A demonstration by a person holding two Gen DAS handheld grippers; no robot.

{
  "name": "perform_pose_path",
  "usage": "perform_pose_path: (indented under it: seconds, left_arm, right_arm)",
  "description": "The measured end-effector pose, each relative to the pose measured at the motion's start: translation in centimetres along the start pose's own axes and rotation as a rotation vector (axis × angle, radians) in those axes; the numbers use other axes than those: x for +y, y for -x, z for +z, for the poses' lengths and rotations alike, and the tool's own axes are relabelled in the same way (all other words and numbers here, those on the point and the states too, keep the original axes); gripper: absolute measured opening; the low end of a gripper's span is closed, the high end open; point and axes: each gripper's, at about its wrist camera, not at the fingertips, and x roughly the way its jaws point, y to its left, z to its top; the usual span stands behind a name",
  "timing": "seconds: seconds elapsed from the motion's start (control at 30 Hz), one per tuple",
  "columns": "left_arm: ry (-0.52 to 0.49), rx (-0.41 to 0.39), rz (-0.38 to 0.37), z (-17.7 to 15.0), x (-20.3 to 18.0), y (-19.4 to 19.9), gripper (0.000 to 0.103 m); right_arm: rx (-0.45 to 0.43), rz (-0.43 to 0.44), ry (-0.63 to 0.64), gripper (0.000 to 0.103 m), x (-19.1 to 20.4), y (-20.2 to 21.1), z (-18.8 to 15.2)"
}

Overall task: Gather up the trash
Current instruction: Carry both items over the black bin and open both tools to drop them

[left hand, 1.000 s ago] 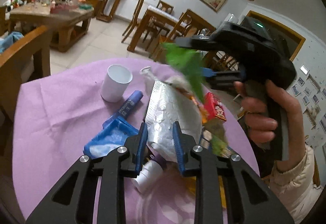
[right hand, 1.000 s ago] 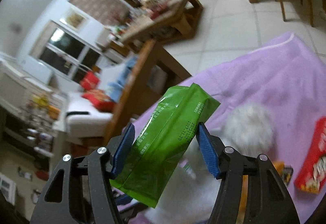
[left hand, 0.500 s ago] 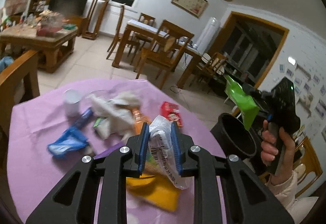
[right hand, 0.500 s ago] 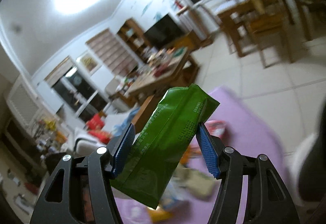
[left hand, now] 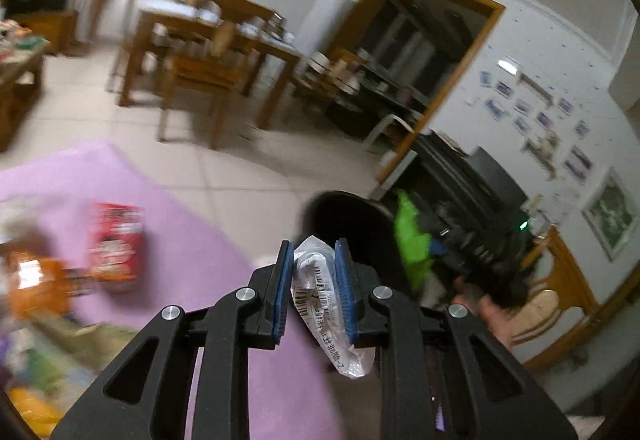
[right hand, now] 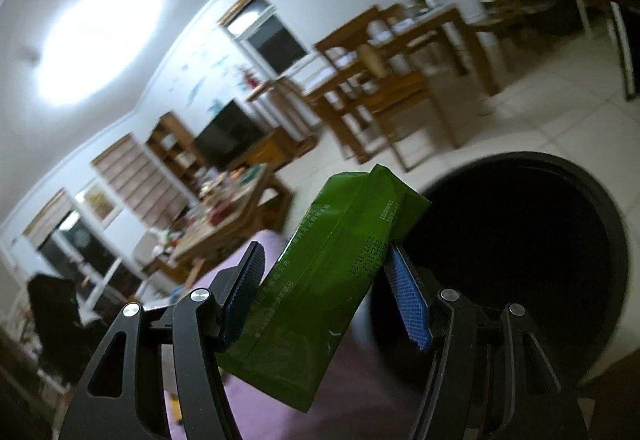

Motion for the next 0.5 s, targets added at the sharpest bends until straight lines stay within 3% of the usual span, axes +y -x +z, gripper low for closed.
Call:
perform_pose_path:
  seconds: [0.2,0.37,0.4,0.43,0.5]
  left_arm:
    - [-0.040,0.071,-0.026,1.1,-2.1,-9.0,0.021]
    - [-0.071,0.104,0.003,1.3,-2.8,-13.0,0.021]
    - [-0.081,0.107,0.011,1.3,-3.2,-13.5,0.021]
    - [-0.097,0.116,0.021,1.4,-2.8,-14.3,0.022]
    - [-0.120,0.135,0.034,1.3,-3.8,-14.7,0.024]
  right_arm:
    - [0.020,-0.079,-0.015,0.063,-5.1,-0.3,-1.9]
    - [0.028,-0.109,-0.013,0.064,-7.1,-1.2,-2.3]
    - [0.034,-0.109,-0.021,0.066,-7.6,-1.3,-2.8]
    - [0.041,-0.113,-0.023,0.078,-7.5,-1.8,-2.7]
    - [0.044,-0.123,-0.037,0.085,-7.6,-2.4,-2.1]
